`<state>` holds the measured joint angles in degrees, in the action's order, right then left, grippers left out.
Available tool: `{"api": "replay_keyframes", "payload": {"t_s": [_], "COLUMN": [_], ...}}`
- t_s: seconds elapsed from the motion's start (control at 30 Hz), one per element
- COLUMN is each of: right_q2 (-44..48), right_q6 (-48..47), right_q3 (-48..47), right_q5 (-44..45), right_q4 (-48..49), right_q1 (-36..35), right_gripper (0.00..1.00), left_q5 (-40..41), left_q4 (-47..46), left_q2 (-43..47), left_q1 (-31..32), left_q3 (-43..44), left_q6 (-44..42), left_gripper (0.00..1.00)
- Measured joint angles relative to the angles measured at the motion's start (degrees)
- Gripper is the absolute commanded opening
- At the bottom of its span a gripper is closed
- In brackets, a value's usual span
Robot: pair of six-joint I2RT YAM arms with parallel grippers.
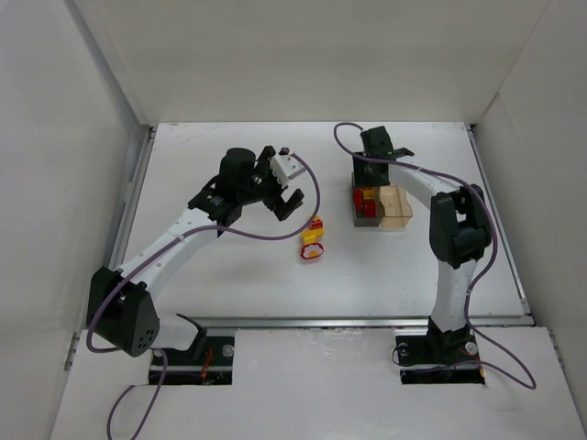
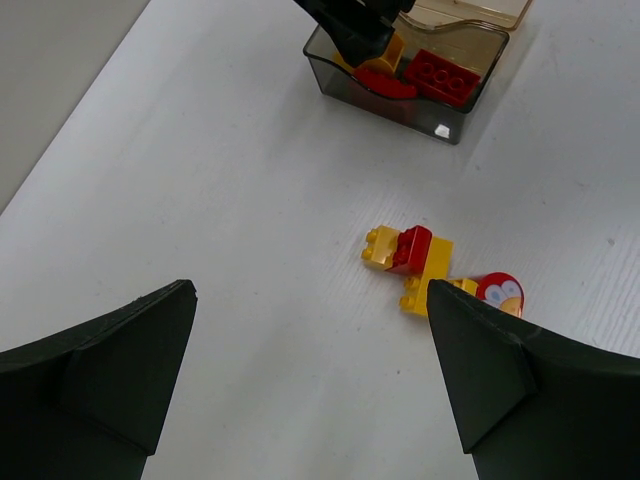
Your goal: Sort the legos into containers by color
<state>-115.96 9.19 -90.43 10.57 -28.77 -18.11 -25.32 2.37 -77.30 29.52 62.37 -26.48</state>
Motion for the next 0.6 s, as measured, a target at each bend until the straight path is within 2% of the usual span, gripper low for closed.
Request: {"api": "replay_keyframes", "payload": {"t_s": [0.1,0.2,0.3,0.4,0.43,0.6], "right_q2": [-0.28,-1.33,-1.57,-1.66,-1.66,-1.73], "right_q6": [0.00,-0.09,0.04,0.07,0.09,0.07], "right_q3": [-0.28,-0.61,-0.61,-0.63,-0.63,-0.66], "right_q5": [0.42,0.42,0.39,0.37,0.33,0.33], "right_q4": [0.00,0.02,0.44,0.50,0.55,0.68], "right_q1": [-0.15,-0.28,-0.35,-0.35,-0.35,-0.35], "right_gripper": [0.59,0.52,0.54,0.52,0.43,0.16], "left_q5": [-0.24,-0.55,-0.72,-0.83,-0.94,-1.27], "left_q4": [0.00,-0.02,-0.02,-0.02,-0.02,-0.04], "left_q2": [0.00,0.00,0.00,0.00,0.00,0.00], "left_q1": [0.00,0.00,0.00,0.00,0.00,0.00], "left_q3": [0.02,0.02,0.00,-0.07,-0.09,-0.11], "left_q6": [0.22,0.42,0.48,0.48,0.48,0.48], "left_gripper": [1.00,1.00,1.00,1.00,1.00,1.00]}}
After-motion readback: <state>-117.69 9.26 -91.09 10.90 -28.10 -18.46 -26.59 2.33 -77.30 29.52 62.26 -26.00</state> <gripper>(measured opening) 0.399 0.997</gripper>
